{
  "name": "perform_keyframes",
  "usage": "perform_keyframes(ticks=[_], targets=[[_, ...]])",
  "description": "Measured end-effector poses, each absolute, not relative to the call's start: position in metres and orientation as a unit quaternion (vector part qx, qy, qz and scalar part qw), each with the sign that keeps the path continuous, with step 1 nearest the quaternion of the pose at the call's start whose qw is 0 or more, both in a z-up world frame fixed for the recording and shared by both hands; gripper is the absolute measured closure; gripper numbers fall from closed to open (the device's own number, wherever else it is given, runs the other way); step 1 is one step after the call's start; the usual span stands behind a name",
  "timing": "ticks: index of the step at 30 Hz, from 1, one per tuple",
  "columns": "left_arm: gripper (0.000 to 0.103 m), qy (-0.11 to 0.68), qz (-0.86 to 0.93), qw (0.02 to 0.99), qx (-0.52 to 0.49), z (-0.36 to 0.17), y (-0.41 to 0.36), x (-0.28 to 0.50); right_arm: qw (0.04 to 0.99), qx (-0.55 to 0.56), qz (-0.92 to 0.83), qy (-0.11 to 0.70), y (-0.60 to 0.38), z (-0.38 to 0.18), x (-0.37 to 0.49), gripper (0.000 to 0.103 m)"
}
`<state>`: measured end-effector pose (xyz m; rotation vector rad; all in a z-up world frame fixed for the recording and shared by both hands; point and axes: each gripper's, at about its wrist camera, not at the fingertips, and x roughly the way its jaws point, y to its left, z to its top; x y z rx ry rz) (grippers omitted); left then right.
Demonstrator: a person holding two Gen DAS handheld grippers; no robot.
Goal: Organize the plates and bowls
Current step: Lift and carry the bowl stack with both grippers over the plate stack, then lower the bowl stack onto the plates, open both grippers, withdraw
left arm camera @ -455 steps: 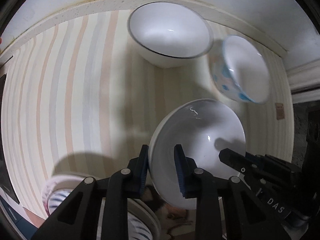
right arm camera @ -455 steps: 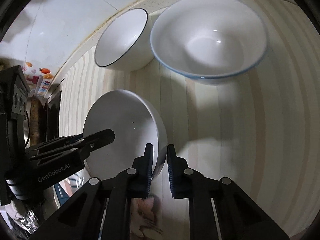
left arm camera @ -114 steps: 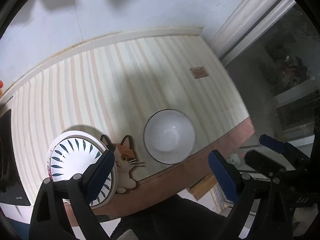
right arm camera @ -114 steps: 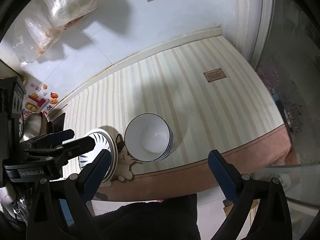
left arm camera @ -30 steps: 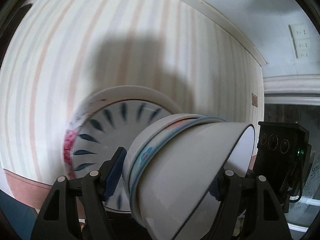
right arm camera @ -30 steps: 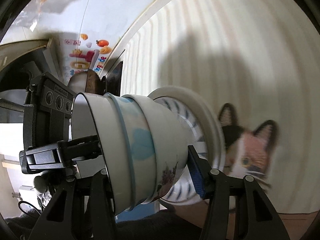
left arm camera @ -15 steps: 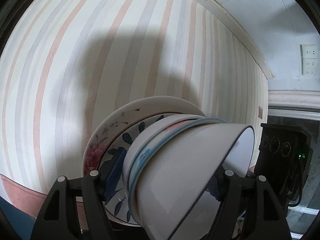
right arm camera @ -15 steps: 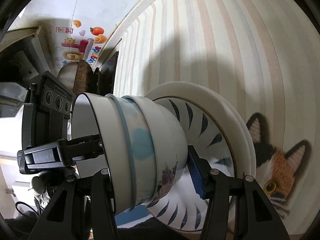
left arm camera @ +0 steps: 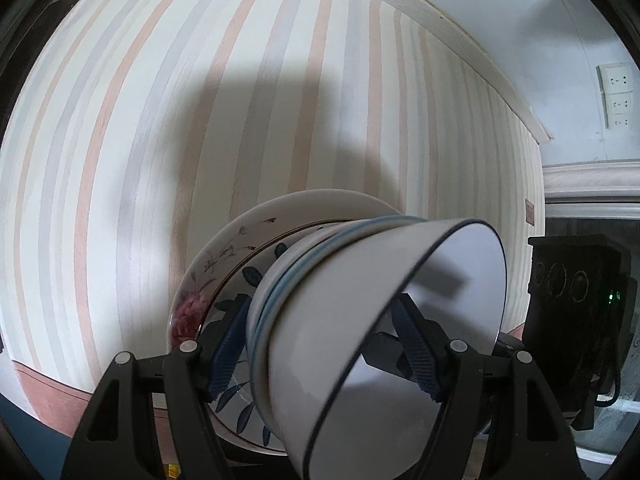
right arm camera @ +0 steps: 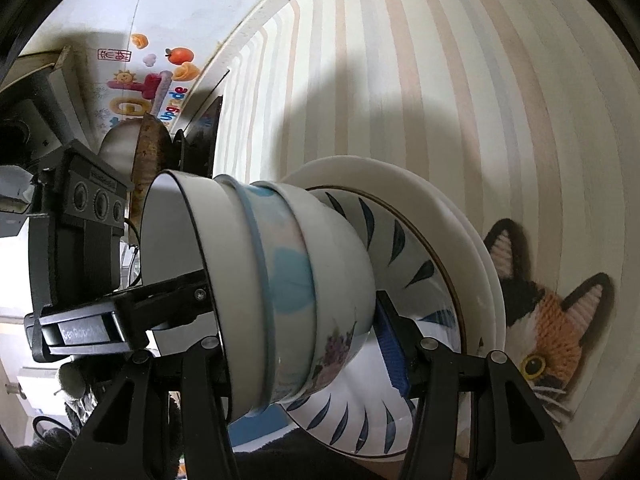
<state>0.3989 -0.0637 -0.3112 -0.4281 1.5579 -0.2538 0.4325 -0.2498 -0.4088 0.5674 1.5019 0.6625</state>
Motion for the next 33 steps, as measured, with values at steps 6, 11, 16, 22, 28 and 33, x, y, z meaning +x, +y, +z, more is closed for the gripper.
perform_keyframes(ticks=[6,11,16,22,28,33], targets=[[0.033,0.697,-0.109,0.684,-0.187,-0.312,-0.063,0.397,0.653,0.236,0.283,0.662,-0.253,-0.405,0.429,0.046],[0.033,0.695,-0.106,0.687,-0.186,-0.312,-0.064,0.395,0.663,0.229,0.277,0.657,-0.257,-0.398,0.426,0.046],[0.033,0.690,-0.104,0.693,-0.180,-0.307,-0.065,0.394,0.671,0.229,0.276,0.649,-0.262,-0.388,0.424,0.046],[0.033,0.674,-0.091,0.715,-0.163,-0.289,-0.061,0.390,0.689,0.213,0.264,0.640,-0.267,-0.375,0.423,0.046],[0.033,0.620,-0.059,0.775,-0.106,-0.238,-0.054,0.371,0.715,0.190,0.244,0.627,-0.273,-0.347,0.410,0.046],[0.033,0.588,-0.053,0.804,-0.074,-0.202,-0.052,0.348,0.760,0.146,0.216,0.595,-0.272,-0.300,0.384,0.033]])
